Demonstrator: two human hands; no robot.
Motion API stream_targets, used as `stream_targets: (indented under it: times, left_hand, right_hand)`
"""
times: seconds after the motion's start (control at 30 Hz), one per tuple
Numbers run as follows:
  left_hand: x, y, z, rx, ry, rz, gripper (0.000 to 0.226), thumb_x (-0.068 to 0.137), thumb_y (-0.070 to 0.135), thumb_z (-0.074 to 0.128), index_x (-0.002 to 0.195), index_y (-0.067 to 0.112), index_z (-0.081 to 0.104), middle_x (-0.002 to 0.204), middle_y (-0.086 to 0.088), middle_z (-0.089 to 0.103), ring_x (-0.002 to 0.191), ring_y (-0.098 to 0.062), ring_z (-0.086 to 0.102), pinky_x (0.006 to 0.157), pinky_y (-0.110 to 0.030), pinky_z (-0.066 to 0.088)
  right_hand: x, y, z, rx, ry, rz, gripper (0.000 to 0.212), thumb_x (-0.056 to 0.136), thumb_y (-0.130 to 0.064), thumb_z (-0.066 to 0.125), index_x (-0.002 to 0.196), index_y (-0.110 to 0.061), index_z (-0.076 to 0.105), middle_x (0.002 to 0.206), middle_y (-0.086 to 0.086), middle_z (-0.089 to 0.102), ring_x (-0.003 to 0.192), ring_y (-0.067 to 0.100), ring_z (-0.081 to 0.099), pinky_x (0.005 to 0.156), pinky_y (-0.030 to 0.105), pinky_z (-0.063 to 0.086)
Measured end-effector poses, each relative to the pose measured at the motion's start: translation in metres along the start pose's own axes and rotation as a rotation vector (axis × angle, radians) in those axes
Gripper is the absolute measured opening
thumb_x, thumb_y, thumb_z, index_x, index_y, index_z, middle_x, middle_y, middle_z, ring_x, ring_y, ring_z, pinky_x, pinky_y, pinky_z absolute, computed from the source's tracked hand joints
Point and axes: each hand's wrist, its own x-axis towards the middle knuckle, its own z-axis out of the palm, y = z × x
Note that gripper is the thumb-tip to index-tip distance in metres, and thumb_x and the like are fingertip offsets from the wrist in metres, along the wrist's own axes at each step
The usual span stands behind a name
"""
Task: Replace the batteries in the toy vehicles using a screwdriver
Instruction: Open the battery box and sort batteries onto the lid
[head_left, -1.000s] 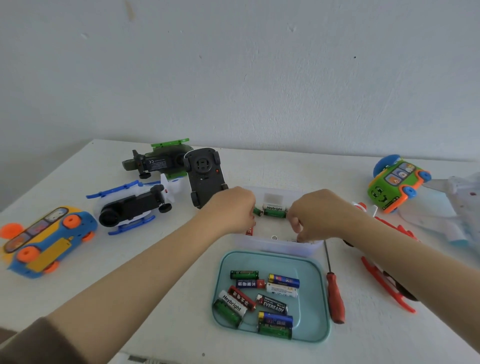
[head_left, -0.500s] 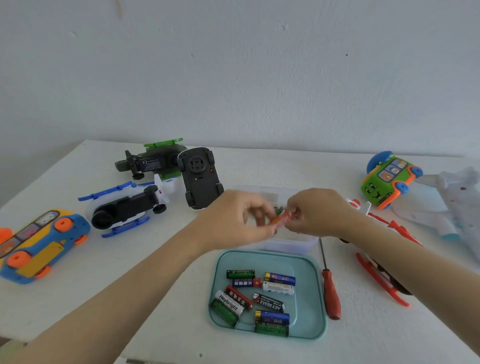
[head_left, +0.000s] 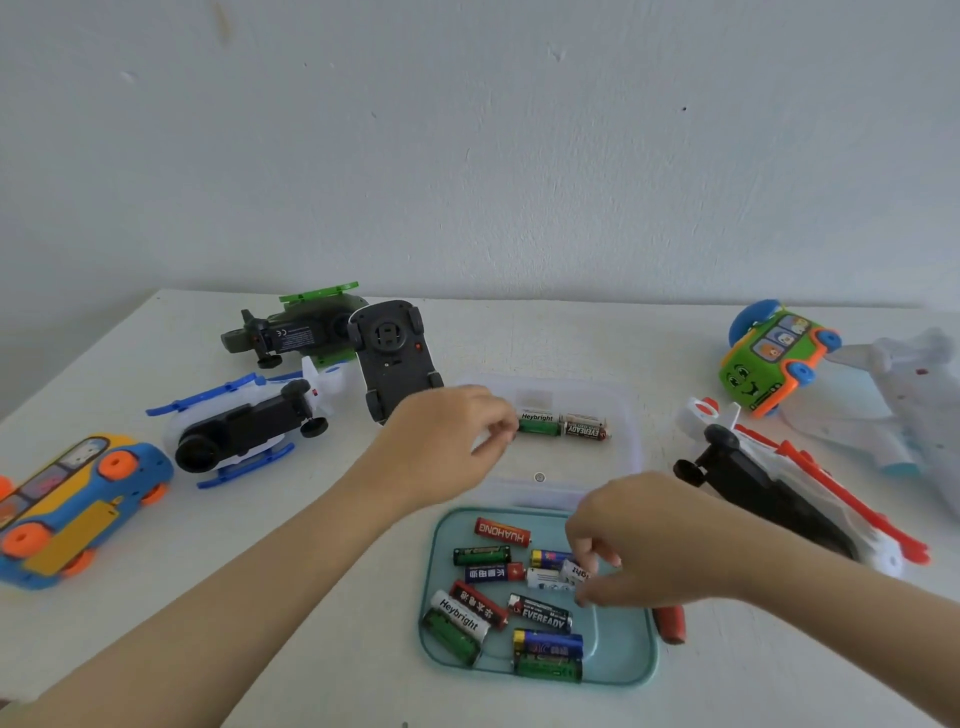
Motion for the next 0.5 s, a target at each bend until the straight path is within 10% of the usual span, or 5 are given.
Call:
stream_targets:
  times: [0.13,0.37,0.5]
  left_hand:
    - [0.033,-0.007,0.005,0.168,-0.221,-0.040,0.029,0.091,0.013,0.052,0.112,0.024,0.068,0.111,0.007,0.067,0.104,-0.016,0.059,0.083,-0.027,0.046]
    - [0.048,-0.015,0.026,0.548,-0.431,0.006,0.039,0.084,-0.010,0.044,0.114,0.010,0.059,0.112,-0.011,0.060,0.099,-0.029,0.059,0.069,-0.031,0.037]
    - [0.041,-0.015,0.021,0.354,-0.316,-0.030,0.018,0.089,0.006,0.051,0.103,0.011,0.061,0.104,-0.006,0.064,0.092,-0.023,0.060,0.067,-0.031,0.042]
  right_hand:
    - [0.023,0.016,-0.020,0.246,0.171,0.084,0.028,0.091,-0.049,0.051,0.077,-0.026,0.059,0.069,-0.012,0.054,0.063,0.002,0.048,0.060,0.020,0.037]
    - [0.060,0.048,-0.015,-0.437,0.209,0.353,0.024,0.093,-0.024,0.047,0.071,-0.015,0.045,0.065,-0.005,0.041,0.060,0.016,0.044,0.048,0.024,0.023]
    - [0.063,0.053,-0.009,-0.494,0.199,0.368,0.015,0.094,-0.019,0.046,0.080,-0.016,0.047,0.061,-0.005,0.034,0.052,0.012,0.033,0.045,0.024,0.018]
